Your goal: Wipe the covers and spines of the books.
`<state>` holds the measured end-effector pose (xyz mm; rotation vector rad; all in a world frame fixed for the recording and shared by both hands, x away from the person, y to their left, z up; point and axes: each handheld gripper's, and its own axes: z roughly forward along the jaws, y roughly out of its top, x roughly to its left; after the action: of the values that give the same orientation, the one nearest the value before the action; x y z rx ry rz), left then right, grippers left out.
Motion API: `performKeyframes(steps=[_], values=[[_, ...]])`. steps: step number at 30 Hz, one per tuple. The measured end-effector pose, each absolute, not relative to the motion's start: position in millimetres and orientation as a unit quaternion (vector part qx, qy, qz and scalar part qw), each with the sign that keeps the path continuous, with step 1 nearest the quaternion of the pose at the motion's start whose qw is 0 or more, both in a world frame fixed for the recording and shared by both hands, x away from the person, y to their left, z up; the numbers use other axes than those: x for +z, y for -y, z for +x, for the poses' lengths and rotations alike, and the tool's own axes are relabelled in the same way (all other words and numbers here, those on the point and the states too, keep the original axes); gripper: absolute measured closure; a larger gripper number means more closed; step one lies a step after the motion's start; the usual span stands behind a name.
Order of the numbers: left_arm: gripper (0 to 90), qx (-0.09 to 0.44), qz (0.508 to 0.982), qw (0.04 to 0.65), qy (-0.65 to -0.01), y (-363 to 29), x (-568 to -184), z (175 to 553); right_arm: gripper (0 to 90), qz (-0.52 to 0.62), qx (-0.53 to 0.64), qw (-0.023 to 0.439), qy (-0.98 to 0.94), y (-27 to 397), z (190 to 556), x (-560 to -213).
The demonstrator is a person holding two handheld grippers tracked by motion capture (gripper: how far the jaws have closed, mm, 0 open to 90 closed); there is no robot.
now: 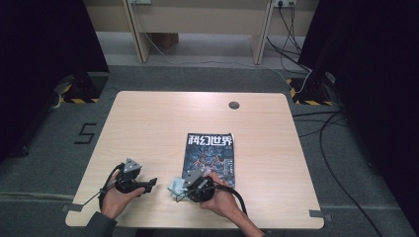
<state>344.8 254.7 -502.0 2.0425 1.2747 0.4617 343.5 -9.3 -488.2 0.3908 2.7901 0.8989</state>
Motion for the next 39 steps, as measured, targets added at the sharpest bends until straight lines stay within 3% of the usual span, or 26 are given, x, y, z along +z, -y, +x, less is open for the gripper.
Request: performKeyframes(steps=[8,15,24,32,39], values=[[22.2,0.172,0.787,0.340,-0.484,-249.2,-503.5,342.5,78.5,0.134,0.301,0.087,-0.940,23.8,340.2,-487.0],[21.9,0.128,0.774,0.394,-0.479,-231.6,-502.4,335.8,78.6,0.184,0.297,0.095,-0.932,70.5,341.1,-485.9],[22.0,0.119,0.792,0.402,-0.444,-195.6,-504.3,327.5,79.1,0.244,0.300,0.115,-0.915,130.1,336.0,-485.3],[31.8,0.113,0.817,0.396,-0.403,-170.3,-510.2,322.0,80.8,0.273,0.302,0.142,-0.902,153.9,338.4,-480.6],[32.8,0.121,0.823,0.391,-0.394,-166.5,-512.6,321.2,80.9,0.304,0.331,0.177,-0.876,176.1,346.2,-460.7]])
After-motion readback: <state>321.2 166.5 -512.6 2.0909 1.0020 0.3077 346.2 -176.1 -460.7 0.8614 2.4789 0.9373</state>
